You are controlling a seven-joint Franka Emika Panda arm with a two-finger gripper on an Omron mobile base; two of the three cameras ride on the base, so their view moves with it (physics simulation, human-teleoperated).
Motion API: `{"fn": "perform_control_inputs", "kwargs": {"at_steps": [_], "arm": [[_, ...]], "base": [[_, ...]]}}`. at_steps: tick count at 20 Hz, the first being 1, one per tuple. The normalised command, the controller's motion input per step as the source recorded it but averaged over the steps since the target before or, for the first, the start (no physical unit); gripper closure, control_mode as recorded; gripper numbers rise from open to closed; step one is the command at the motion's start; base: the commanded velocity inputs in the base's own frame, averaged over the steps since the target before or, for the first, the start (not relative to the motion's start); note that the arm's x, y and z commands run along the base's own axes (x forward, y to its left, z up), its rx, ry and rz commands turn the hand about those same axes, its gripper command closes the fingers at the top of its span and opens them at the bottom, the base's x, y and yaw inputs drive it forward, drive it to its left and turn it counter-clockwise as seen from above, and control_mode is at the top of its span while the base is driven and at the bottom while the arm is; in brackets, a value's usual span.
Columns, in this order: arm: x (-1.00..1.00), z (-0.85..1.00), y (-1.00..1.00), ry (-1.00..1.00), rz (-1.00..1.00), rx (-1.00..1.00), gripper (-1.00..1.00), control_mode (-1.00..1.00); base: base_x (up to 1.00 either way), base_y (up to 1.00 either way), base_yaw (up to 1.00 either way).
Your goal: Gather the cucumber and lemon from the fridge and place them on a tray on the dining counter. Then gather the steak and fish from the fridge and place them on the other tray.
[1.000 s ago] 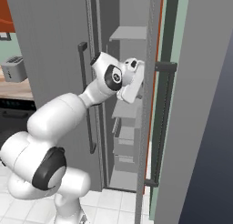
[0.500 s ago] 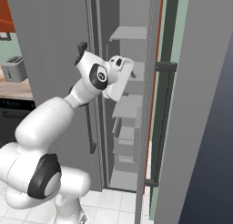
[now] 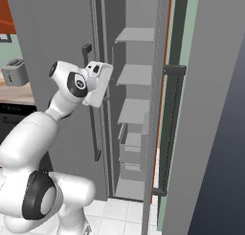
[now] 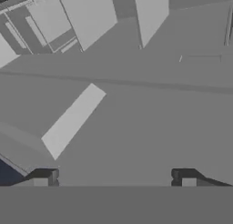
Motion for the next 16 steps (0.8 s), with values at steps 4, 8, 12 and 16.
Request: {"fn": "perform_control_inputs", "kwargs": {"at_steps": [4,8,12,16], "arm": [[0.00,-0.36,0.67,-0.18,0.05,0.23,-1.00,-1.00],[-0.07,-0.29,0.56,-0.28,0.01,0.29,-1.00,-1.00],[-0.03,-0.07,0.44,-0.30,0.00,0.35,-1.00,-1.00],[0.00,0.00,0.32,-0.30,0.00,0.37,-1.00,-1.00]], "base": [[0.00,0.00,0.00],[0.00,0.00,0.00],[0.00,0.00,0.00],[0.00,0.00,0.00]]}}
